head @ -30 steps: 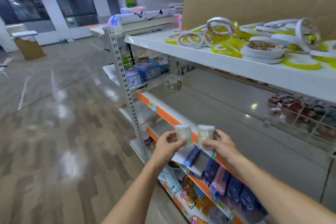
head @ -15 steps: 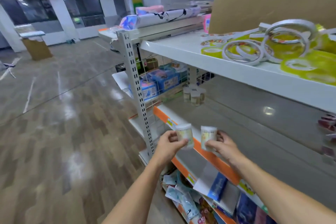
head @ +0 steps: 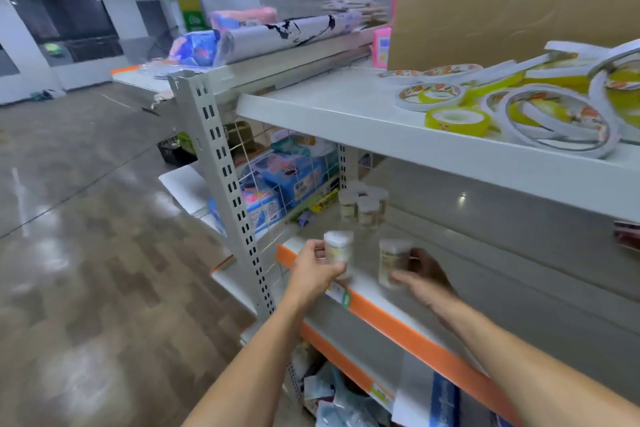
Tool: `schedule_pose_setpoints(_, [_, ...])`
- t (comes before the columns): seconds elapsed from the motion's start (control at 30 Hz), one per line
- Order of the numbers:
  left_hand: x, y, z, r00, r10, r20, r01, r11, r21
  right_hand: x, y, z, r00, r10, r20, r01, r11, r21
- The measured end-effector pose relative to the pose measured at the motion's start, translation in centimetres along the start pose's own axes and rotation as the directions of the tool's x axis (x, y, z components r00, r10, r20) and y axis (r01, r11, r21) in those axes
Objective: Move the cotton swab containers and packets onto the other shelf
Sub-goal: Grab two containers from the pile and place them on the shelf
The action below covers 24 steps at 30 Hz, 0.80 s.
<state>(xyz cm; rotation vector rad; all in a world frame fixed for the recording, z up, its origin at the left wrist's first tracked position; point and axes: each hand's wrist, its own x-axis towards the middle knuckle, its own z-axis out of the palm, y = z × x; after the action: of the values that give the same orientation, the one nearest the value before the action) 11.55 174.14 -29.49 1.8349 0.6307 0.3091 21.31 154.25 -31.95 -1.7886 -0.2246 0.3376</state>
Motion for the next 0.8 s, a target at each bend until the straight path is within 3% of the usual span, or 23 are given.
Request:
schedule_pose_setpoints(0.4, [10.2, -1.3, -1.2, 0.972, 0.111, 0.206, -0.143, 0.978, 0.149, 4.3, -0.9, 5.8, 0.969, 0.021, -0.248, -0.021, 1.0, 0.005])
schedule_pose_setpoints(0.6, [12.5, -2.9, -1.0, 0.959, 0.226, 0.173, -0.255, 0.952, 0.167, 5.7, -1.4, 8.6, 0.936, -0.011, -0.351, -0.017, 0.997, -0.075])
schedule_pose_setpoints(0.8, [14.2, -2.8, 0.1, 0.955, 0.234, 0.18, -0.263, 0.952, 0.158, 6.7, -1.5, 11.5, 0.909, -0.027, -0.416, -0.043, 0.986, -0.159])
